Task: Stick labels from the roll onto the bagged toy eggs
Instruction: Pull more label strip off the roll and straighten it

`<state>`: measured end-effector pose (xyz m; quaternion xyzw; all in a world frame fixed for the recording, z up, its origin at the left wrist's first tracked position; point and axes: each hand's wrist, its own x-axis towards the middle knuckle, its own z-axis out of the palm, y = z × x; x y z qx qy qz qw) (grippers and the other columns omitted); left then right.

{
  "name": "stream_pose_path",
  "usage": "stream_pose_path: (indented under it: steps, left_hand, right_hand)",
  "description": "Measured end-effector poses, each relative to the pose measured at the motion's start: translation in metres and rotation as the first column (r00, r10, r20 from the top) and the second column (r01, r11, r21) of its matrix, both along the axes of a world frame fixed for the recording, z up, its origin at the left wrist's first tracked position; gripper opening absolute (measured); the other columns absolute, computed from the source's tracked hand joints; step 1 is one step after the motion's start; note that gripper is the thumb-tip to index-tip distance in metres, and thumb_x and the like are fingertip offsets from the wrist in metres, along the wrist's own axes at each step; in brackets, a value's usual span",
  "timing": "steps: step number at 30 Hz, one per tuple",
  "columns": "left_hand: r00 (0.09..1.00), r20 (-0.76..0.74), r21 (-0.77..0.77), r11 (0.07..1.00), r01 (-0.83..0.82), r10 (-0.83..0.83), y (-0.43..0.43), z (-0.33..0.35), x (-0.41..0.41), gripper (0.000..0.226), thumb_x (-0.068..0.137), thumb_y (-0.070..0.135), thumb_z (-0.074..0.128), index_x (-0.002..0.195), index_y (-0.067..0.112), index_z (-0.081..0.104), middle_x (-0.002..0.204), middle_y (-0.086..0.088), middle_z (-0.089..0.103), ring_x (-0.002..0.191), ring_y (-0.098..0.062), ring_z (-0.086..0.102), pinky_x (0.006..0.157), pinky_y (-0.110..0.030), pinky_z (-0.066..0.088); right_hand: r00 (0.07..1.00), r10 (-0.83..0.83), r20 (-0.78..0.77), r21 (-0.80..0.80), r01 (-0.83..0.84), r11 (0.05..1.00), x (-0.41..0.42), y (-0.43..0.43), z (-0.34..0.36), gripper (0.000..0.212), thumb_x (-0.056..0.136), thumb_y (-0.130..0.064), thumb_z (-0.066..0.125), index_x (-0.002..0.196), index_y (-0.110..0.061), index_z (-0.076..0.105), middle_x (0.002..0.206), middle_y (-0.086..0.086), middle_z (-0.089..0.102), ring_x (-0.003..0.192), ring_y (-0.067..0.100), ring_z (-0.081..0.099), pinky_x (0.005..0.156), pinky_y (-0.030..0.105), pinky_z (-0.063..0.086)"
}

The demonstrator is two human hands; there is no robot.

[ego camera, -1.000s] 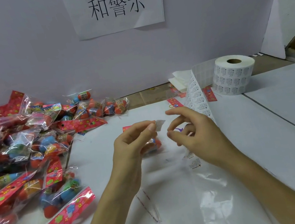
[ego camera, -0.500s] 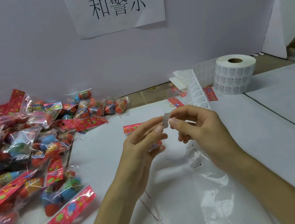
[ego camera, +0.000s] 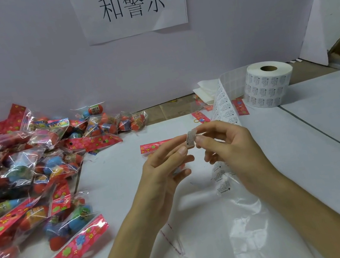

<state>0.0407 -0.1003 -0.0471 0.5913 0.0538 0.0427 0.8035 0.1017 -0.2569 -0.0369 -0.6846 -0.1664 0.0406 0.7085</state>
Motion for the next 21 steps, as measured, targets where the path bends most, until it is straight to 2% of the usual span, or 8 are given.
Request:
stream_pose_path:
  steps: [3, 7, 9, 11, 15, 17, 19, 21]
  left_hand:
    - [1.0, 0.003, -0.014, 1.0, 0.003, -0.003, 0.0, -0.001, 0.001, 0.033, 0.08, 0.031, 0.073, 0.112, 0.029, 0.08, 0.107, -0.001, 0.076, 0.097, -0.015, 0.071, 0.081, -0.029, 0.056]
    - [1.0, 0.002, -0.016, 1.0, 0.001, -0.001, 0.0, -0.001, 0.001, 0.032, 0.079, 0.03, 0.074, 0.11, 0.029, 0.081, 0.106, 0.0, 0.076, 0.096, -0.015, 0.071, 0.083, -0.032, 0.055]
    - [0.999, 0.007, -0.01, 0.999, -0.041, 0.041, 0.001, 0.0, 0.002, 0.032, 0.081, 0.025, 0.081, 0.112, 0.026, 0.081, 0.106, -0.002, 0.076, 0.095, -0.017, 0.07, 0.089, -0.038, 0.054]
    - [0.994, 0.046, -0.053, 0.994, -0.097, 0.1, 0.002, 0.0, 0.002, 0.036, 0.082, 0.022, 0.075, 0.117, 0.021, 0.078, 0.105, -0.006, 0.076, 0.092, -0.02, 0.068, 0.088, -0.042, 0.053]
    - [0.965, 0.097, -0.2, 0.955, -0.221, 0.244, 0.017, 0.008, 0.002, 0.03, 0.095, 0.014, 0.059, 0.122, 0.021, 0.071, 0.096, -0.002, 0.076, 0.082, -0.014, 0.071, 0.07, -0.025, 0.059]
    - [0.915, 0.066, -0.126, 0.913, -0.388, 0.398, 0.024, 0.008, 0.003, 0.026, 0.102, 0.011, 0.054, 0.114, 0.022, 0.073, 0.093, -0.001, 0.077, 0.084, -0.014, 0.071, 0.069, -0.023, 0.058]
    - [0.823, 0.049, 0.067, 0.82, -0.568, 0.566, 0.027, 0.003, 0.005, 0.025, 0.103, 0.009, 0.054, 0.106, 0.025, 0.073, 0.097, 0.001, 0.076, 0.091, -0.015, 0.07, 0.071, -0.024, 0.057]
    - [0.774, 0.066, 0.265, 0.737, -0.622, 0.63, 0.03, -0.003, 0.006, 0.027, 0.102, 0.007, 0.057, 0.111, 0.028, 0.069, 0.109, 0.005, 0.071, 0.1, -0.013, 0.066, 0.08, -0.029, 0.057]
  right_hand:
    - [1.0, 0.021, 0.002, 0.004, -0.021, 1.0, 0.001, 0.0, 0.0, 0.008, 0.092, -0.007, 0.07, 0.098, -0.009, 0.074, 0.079, 0.002, 0.07, 0.058, 0.014, 0.059, 0.06, 0.027, 0.051]
    - [1.0, 0.025, 0.013, 0.002, -0.025, 1.0, 0.002, 0.001, -0.002, 0.003, 0.092, -0.008, 0.071, 0.094, -0.007, 0.074, 0.078, 0.004, 0.069, 0.058, 0.014, 0.059, 0.059, 0.026, 0.05]
    - [0.998, 0.029, 0.049, 0.009, -0.029, 1.0, 0.002, 0.001, -0.003, 0.002, 0.092, -0.007, 0.071, 0.091, -0.007, 0.073, 0.075, 0.0, 0.068, 0.058, 0.014, 0.058, 0.059, 0.026, 0.049]
    - [0.994, 0.043, 0.099, 0.026, -0.046, 0.999, 0.001, 0.001, -0.003, 0.004, 0.092, -0.005, 0.071, 0.089, -0.008, 0.072, 0.072, -0.005, 0.066, 0.056, 0.013, 0.056, 0.059, 0.025, 0.048]
    - [0.997, 0.024, 0.068, 0.087, -0.03, 0.996, 0.001, -0.001, -0.002, 0.005, 0.094, -0.009, 0.069, 0.092, -0.012, 0.072, 0.074, -0.002, 0.069, 0.057, 0.014, 0.056, 0.057, 0.022, 0.048]
    - [1.0, 0.008, 0.011, 0.038, -0.008, 0.999, 0.004, -0.001, -0.002, 0.013, 0.099, -0.009, 0.061, 0.103, -0.018, 0.071, 0.08, 0.001, 0.074, 0.06, 0.013, 0.06, 0.058, 0.022, 0.049]
    - [0.999, 0.026, -0.023, -0.077, -0.028, 0.997, 0.005, 0.002, -0.005, 0.023, 0.101, -0.012, 0.057, 0.12, -0.024, 0.063, 0.089, 0.0, 0.077, 0.066, 0.014, 0.066, 0.061, 0.026, 0.052]
    - [0.998, 0.051, -0.037, -0.224, -0.058, 0.973, 0.005, 0.005, -0.012, 0.041, 0.101, -0.017, 0.059, 0.138, -0.031, 0.05, 0.099, -0.003, 0.077, 0.081, 0.016, 0.072, 0.071, 0.033, 0.058]
